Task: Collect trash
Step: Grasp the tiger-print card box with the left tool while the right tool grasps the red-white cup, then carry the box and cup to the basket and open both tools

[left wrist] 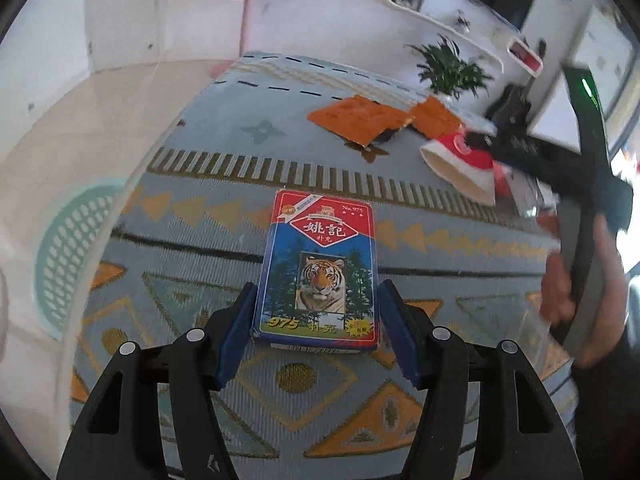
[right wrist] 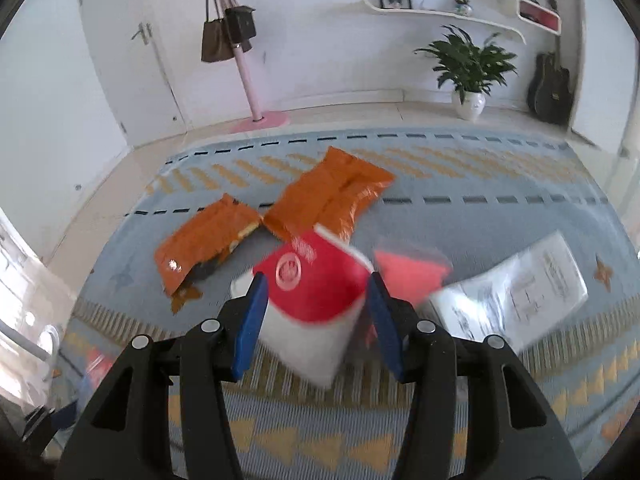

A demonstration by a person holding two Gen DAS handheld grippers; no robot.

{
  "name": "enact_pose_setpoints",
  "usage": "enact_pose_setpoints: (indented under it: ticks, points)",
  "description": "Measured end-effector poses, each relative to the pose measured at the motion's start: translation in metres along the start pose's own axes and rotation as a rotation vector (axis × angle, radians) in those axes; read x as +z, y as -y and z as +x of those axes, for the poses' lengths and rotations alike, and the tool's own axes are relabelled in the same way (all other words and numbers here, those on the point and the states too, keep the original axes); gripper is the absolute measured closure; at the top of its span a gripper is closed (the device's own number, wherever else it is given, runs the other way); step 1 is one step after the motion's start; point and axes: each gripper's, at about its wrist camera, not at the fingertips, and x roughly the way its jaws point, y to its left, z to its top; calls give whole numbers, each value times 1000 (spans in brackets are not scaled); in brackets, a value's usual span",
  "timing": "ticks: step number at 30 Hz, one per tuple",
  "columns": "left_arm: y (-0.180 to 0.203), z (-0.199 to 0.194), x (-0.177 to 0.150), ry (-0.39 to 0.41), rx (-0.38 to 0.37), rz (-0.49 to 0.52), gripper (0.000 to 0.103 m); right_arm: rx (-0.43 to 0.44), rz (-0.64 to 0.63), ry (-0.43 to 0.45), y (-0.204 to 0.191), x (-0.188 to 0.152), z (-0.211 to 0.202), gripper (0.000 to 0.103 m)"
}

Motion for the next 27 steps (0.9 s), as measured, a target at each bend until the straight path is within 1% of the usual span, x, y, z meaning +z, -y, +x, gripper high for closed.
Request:
enact_pose_setpoints:
  ticks: [1,2,3,4,6,7,10,12,13,14,15,16,17,19,20,22,27]
  points:
    - [1,1,0,2,4,3,42,2,-15,-12,-3,4,5,55]
    - [0,1,1,5,-7,-8,40,3,-24,-16,-5,6,7,55]
    - [1,1,0,7,-20,-17,34,4,-44,-22,-8,9,11,55]
    - [2,2,1,5,-28,-22,31,-1,-68,-32,-11,10,14,55]
    - [5,4,3,5,-13,-12,30,-4,-102,-53,-16,12,19,55]
    - [6,5,4,7,-5,-4,30,12,-112,-66,-17,12,20,55]
    - [9,8,6,13,14,4,31,106,-135,-93,-22,6,18,55]
    - [12,10,8,13,28,21,33,143,-181,-101,-30,1,14,55]
    - [14,11,8,16,37,31,35,205,-214,-118,-37,-4,11,55]
    - [14,11,9,18,49,39,39,227,-223,-127,-40,-8,8,55]
    - [15,12,9,22,67,52,44,239,-214,-135,-41,-13,4,55]
    - [16,12,10,24,72,62,44,237,-180,-139,-39,-16,2,54]
    - [17,11,10,26,78,71,45,232,-125,-145,-33,-18,2,48]
    - [20,10,9,28,93,83,45,250,-25,-157,-23,-22,3,46]
    - [19,10,9,24,82,75,45,278,41,-157,-17,-24,5,45]
    - [14,8,9,23,51,46,45,269,99,-159,-15,-24,10,45]
    - [2,2,13,39,25,-7,45,259,146,-163,-24,-14,21,45]
